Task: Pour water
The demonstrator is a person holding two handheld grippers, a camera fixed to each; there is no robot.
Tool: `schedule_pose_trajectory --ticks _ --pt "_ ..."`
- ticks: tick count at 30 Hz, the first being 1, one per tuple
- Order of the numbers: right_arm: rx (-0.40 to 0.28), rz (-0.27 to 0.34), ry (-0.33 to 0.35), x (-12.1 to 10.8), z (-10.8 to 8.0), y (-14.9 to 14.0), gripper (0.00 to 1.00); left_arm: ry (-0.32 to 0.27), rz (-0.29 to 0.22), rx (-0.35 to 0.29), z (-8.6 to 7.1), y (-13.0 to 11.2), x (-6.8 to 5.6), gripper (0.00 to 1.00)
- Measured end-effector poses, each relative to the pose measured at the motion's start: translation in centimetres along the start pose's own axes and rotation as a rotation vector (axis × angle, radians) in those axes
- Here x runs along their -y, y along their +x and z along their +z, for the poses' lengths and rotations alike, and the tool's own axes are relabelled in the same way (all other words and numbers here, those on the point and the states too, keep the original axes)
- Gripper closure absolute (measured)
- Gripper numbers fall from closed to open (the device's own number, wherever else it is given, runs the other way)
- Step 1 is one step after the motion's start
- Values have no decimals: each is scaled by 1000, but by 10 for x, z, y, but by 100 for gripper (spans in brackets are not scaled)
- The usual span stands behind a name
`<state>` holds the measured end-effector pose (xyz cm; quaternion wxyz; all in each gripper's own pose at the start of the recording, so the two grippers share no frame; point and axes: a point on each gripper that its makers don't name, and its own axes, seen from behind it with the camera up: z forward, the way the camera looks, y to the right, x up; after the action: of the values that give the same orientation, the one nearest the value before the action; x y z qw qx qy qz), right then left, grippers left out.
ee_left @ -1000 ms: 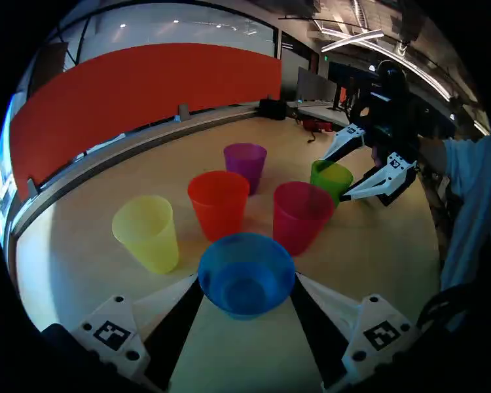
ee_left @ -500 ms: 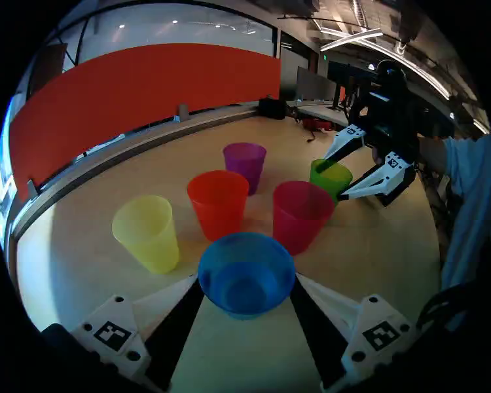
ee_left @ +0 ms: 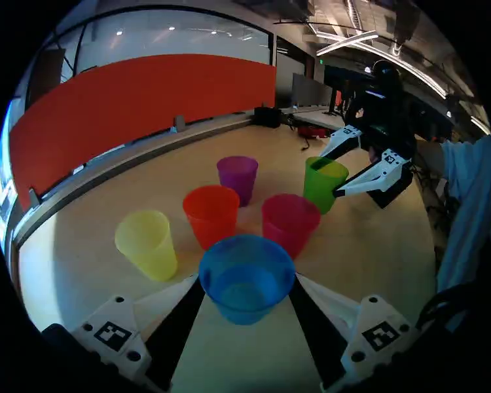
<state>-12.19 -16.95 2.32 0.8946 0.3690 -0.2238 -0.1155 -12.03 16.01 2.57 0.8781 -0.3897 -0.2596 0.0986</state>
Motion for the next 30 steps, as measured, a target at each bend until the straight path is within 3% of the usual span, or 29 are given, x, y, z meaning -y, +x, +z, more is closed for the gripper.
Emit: schedule_pose_trajectory --ticks 10,30 --pt "-78 -22 -23 6 -21 41 9 35 12 -99 -25 41 -1 14" --pt "-237 -48 -49 25 -52 104 8 77 6 -250 -69 92 -2 14"
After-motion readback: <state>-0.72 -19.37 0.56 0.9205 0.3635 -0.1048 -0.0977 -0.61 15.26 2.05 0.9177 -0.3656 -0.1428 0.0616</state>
